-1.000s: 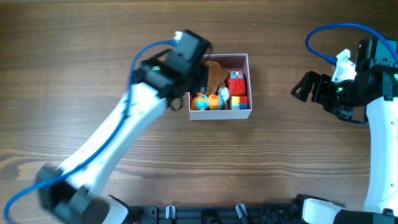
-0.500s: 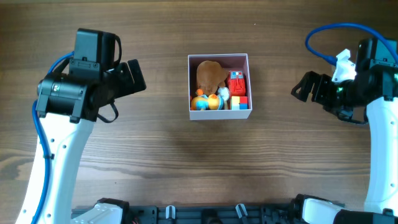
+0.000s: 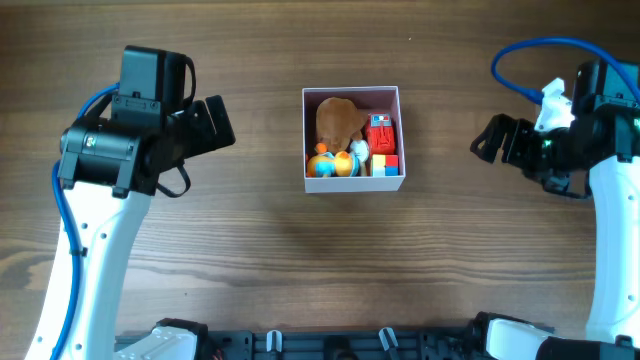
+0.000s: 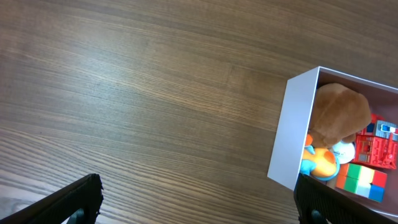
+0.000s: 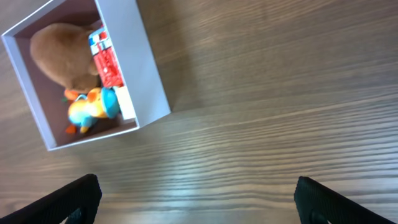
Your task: Pack container
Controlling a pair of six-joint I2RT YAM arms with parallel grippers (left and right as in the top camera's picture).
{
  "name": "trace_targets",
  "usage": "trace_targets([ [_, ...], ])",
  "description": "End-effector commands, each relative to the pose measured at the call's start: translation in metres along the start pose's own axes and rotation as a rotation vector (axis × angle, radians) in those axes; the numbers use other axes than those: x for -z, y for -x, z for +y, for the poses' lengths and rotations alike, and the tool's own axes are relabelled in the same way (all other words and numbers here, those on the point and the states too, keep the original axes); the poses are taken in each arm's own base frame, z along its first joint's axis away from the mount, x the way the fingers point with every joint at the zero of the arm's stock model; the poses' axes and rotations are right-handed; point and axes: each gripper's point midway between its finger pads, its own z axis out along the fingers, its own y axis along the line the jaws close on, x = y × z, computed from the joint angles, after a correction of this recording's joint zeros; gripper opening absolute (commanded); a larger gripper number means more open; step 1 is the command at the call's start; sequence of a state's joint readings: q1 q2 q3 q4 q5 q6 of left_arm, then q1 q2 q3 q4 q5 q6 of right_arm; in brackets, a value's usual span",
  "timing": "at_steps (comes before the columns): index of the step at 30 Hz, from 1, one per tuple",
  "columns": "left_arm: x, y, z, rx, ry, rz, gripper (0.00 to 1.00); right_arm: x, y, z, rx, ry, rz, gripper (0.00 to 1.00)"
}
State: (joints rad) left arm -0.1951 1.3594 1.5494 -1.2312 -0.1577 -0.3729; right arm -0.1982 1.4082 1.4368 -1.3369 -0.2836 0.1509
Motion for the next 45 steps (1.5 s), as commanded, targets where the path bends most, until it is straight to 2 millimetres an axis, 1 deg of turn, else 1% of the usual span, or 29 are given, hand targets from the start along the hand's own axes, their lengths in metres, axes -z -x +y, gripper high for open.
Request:
trace_targets([
  [1,0.002,0.000,0.002,0.006,0.000,-0.006,1.00,0.030,0.022,0.010,0.088,-0.007,-0.199,1.00],
  [2,0.002,0.000,0.002,0.006,0.000,-0.006,1.00,0.050,0.030,0.024,0.167,0.016,-0.318,1.00],
  [3,0.002,0.000,0.002,0.006,0.000,-0.006,1.00,0.067,0.033,0.036,0.246,0.034,-0.415,1.00],
  [4,0.002,0.000,0.002,0.006,0.000,-0.006,1.00,0.085,0.029,0.048,0.352,0.046,-0.521,1.00],
  [5,0.002,0.000,0.002,0.006,0.000,-0.006,1.00,0.102,0.022,0.053,0.421,0.051,-0.622,1.00],
  [6,0.002,0.000,0.002,0.006,0.000,-0.006,1.00,0.112,0.014,0.054,0.450,0.056,-0.709,1.00],
  [7,0.002,0.000,0.002,0.006,0.000,-0.006,1.00,0.116,0.005,0.053,0.477,0.057,-0.776,1.00],
  [8,0.002,0.000,0.002,0.006,0.000,-0.006,1.00,0.115,-0.005,0.049,0.487,0.058,-0.831,1.00],
  [10,0.002,0.000,0.002,0.006,0.000,-0.006,1.00,0.095,-0.030,0.036,0.505,0.048,-0.864,1.00],
  [12,0.002,0.000,0.002,0.006,0.000,-0.006,1.00,0.072,-0.050,0.025,0.516,0.045,-0.876,1.00],
  [15,0.002,0.000,0.002,0.006,0.000,-0.006,1.00,0.045,-0.069,0.013,0.521,0.047,-0.904,1.00],
  [16,0.002,0.000,0.002,0.006,0.000,-0.006,1.00,0.031,-0.077,0.008,0.523,0.048,-0.912,1.00],
  [17,0.002,0.000,0.002,0.006,0.000,-0.006,1.00,0.025,-0.079,0.005,0.523,0.048,-0.914,1.00],
  [18,0.002,0.000,0.002,0.006,0.000,-0.006,1.00,0.022,-0.081,0.004,0.524,0.048,-0.917,1.00],
  [19,0.002,0.000,0.002,0.006,0.000,-0.006,1.00,0.013,-0.084,0.001,0.525,0.048,-0.922,1.00],
  [25,0.002,0.000,0.002,0.006,0.000,-0.006,1.00,0.000,-0.089,-0.004,0.539,0.055,-0.992,1.00],
  [30,0.002,0.000,0.002,0.006,0.000,-0.006,1.00,-0.019,-0.091,-0.010,0.531,0.052,-0.955,1.00],
  [31,0.002,0.000,0.002,0.006,0.000,-0.006,1.00,-0.036,-0.093,-0.015,0.523,0.048,-0.916,1.00],
  [33,0.002,0.000,0.002,0.006,0.000,-0.006,1.00,-0.050,-0.096,-0.019,0.517,0.045,-0.883,1.00],
  [36,0.002,0.000,0.001,0.005,0.000,-0.006,1.00,-0.079,-0.102,-0.029,0.500,0.036,-0.816,1.00],
  [38,0.002,0.000,0.001,0.005,-0.001,-0.006,1.00,-0.078,-0.100,-0.032,0.493,0.017,-0.818,1.00],
  [45,0.002,0.000,0.001,0.005,-0.001,-0.006,1.00,-0.078,-0.101,-0.032,0.493,0.018,-0.818,1.00],
])
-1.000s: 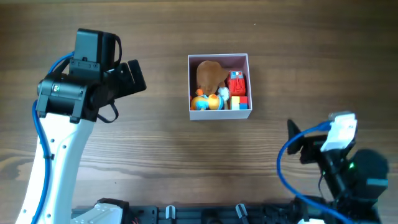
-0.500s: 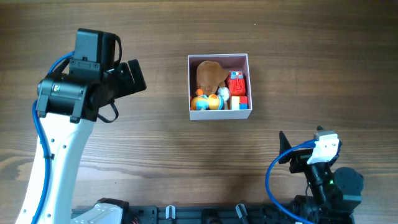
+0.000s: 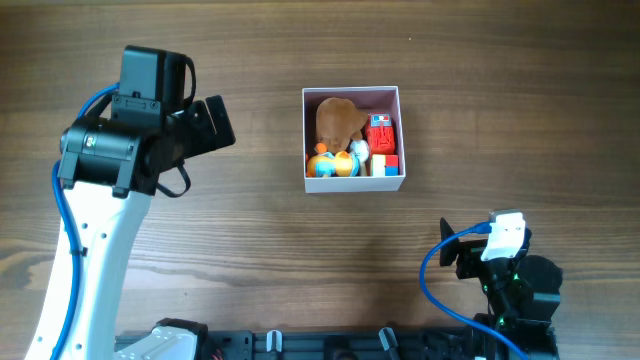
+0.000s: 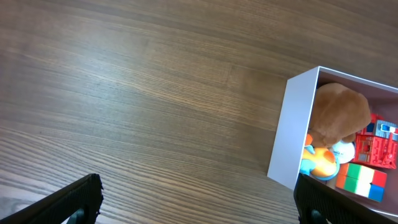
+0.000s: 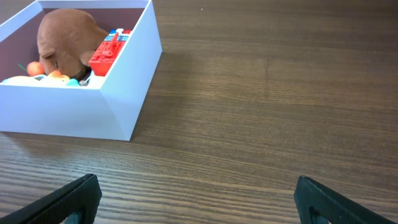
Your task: Pack container
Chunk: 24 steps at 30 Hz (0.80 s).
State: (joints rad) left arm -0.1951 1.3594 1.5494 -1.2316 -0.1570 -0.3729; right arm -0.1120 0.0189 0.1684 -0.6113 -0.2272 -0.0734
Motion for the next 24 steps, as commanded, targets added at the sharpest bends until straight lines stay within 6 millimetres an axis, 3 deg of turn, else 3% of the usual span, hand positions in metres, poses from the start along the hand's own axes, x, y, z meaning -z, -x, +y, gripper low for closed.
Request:
trace_targets([
  [1,0.002,0.001,0.001,0.006,0.000,-0.007,1.00,0.000,0.000,-0.003,0.008,-0.016,-0.007,1.00],
  [6,0.002,0.001,0.002,0.004,0.002,-0.008,1.00,0.000,0.000,-0.003,0.007,-0.016,-0.007,1.00],
  [8,0.011,-0.001,0.004,0.001,0.000,-0.022,1.00,0.000,0.000,-0.003,0.007,-0.016,-0.007,1.00],
  [10,0.030,-0.004,0.010,0.003,-0.008,-0.063,1.00,0.000,0.000,-0.003,0.008,-0.016,-0.007,1.00],
  [14,0.098,0.006,0.040,0.085,-0.048,-0.382,1.00,0.000,0.000,-0.003,0.008,-0.016,-0.007,1.00],
  [16,0.111,0.002,0.057,0.084,-0.053,-0.507,1.00,0.000,0.000,-0.003,0.008,-0.016,-0.007,1.00],
  [20,0.087,-0.020,0.053,-0.080,-0.139,-0.594,1.00,0.000,0.000,-0.003,0.008,-0.016,-0.007,1.00],
  [24,0.036,-0.047,0.049,-0.080,-0.233,-0.766,1.00,0.000,0.000,-0.003,0.008,-0.016,-0.007,1.00],
])
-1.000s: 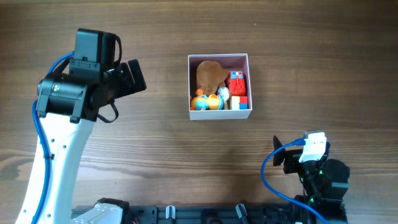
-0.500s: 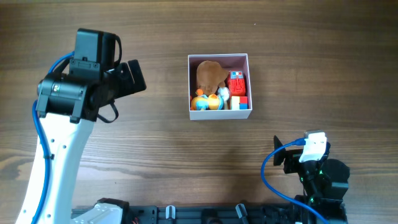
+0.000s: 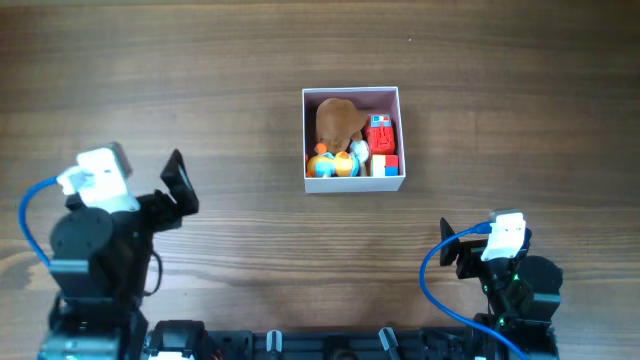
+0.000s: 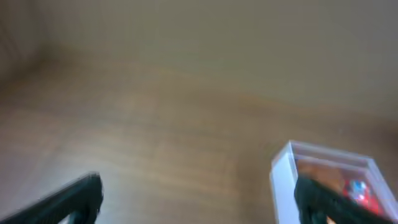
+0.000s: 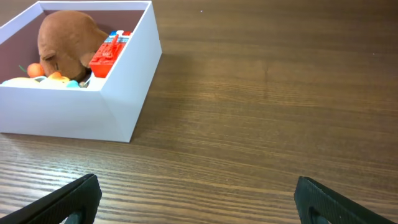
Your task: Pack container
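A white open box [image 3: 354, 181] stands at the table's middle. It holds a brown plush toy [image 3: 338, 122], a red toy [image 3: 380, 135], a colour cube [image 3: 384, 164] and an orange-and-blue toy [image 3: 328, 162]. My left gripper [image 3: 180, 184] sits low at the front left, open and empty, facing the box [image 4: 283, 180] in a blurred wrist view. My right gripper [image 3: 452, 247] rests at the front right, open and empty, with the box [image 5: 118, 106] ahead to its left and the plush [image 5: 68, 40] showing over the wall.
The wooden table [image 3: 240, 60] carries nothing else but the box. The arm bases and a black rail [image 3: 330, 345] line the front edge.
My left arm has gone from raised beside the box's left to folded low at the front left; its wrist view is now blurred. The right arm has not moved.
Both arms stood raised, one on either side of the filled box, with open grippers. Then the right arm was folded down at the front right. Now the left arm is down at the front left. The box's contents are unchanged.
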Controlling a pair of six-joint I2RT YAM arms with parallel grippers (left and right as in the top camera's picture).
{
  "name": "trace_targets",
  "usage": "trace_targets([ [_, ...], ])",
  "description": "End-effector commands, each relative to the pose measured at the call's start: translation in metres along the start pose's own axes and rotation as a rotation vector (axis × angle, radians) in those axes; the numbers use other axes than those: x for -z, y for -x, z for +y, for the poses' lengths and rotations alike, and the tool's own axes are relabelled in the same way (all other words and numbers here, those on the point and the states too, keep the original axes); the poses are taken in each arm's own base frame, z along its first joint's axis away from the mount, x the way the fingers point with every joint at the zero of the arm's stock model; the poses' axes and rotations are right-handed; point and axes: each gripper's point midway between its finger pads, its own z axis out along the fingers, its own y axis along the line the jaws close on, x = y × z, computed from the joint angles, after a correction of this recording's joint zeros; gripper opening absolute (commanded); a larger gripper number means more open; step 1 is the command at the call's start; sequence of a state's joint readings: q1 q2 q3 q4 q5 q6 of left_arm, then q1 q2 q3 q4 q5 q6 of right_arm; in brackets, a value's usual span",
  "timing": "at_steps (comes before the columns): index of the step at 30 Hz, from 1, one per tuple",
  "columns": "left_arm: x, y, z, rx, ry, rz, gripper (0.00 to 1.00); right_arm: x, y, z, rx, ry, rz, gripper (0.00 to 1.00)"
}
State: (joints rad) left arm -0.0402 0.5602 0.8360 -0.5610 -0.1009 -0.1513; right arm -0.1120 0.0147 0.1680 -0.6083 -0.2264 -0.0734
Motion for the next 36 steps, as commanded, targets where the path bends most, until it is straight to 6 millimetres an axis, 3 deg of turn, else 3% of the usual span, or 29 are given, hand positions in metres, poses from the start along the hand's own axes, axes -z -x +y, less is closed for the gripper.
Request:
trace_targets([
  [1,-0.008,-0.048,-0.002,-0.036,-0.092,-0.063,1.00,0.000,-0.002,-0.002,0.006,-0.015,0.000,1.00],
  [6,-0.017,-0.109,0.012,-0.026,-0.131,-0.141,1.00,0.000,-0.002,-0.002,0.007,-0.015,0.000,1.00],
  [15,-0.020,-0.130,0.017,-0.026,-0.125,-0.144,1.00,0.000,-0.002,-0.002,0.007,-0.015,0.000,1.00],
  [20,-0.024,-0.175,0.026,-0.018,-0.092,0.034,1.00,0.000,-0.002,-0.002,0.006,-0.015,0.000,1.00],
  [36,-0.024,-0.182,0.027,-0.016,-0.087,0.061,1.00,0.000,-0.002,-0.002,0.006,-0.015,0.000,1.00],
])
